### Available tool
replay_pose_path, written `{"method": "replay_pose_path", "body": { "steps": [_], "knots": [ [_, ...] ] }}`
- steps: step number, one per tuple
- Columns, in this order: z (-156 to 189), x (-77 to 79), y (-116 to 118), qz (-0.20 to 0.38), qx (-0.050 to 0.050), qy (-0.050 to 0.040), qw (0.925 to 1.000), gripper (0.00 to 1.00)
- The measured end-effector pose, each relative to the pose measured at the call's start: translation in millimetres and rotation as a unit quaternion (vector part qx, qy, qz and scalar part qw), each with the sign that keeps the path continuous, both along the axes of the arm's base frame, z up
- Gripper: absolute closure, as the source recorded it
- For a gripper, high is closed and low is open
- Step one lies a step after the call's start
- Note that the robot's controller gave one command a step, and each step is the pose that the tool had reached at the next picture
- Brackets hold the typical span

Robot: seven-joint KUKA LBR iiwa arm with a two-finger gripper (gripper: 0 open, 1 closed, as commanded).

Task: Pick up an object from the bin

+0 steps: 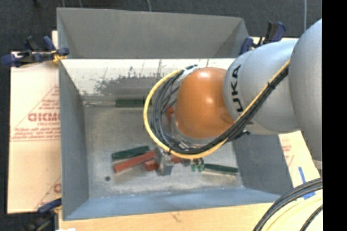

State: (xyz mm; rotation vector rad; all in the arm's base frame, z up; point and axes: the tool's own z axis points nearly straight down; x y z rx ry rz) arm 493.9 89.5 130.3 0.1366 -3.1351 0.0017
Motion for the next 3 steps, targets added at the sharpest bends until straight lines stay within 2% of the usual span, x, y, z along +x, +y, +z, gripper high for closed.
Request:
{"method": "replay_pose_path", "body": {
  "steps": [1,3],
  "knots": [
    [16.3,14.6,20.1,-0.003,0.001,-0.0025,1.0,1.0],
    [16.3,14.7,20.0,-0.005,0.001,-0.0024,1.0,1.0]
  ]
}}
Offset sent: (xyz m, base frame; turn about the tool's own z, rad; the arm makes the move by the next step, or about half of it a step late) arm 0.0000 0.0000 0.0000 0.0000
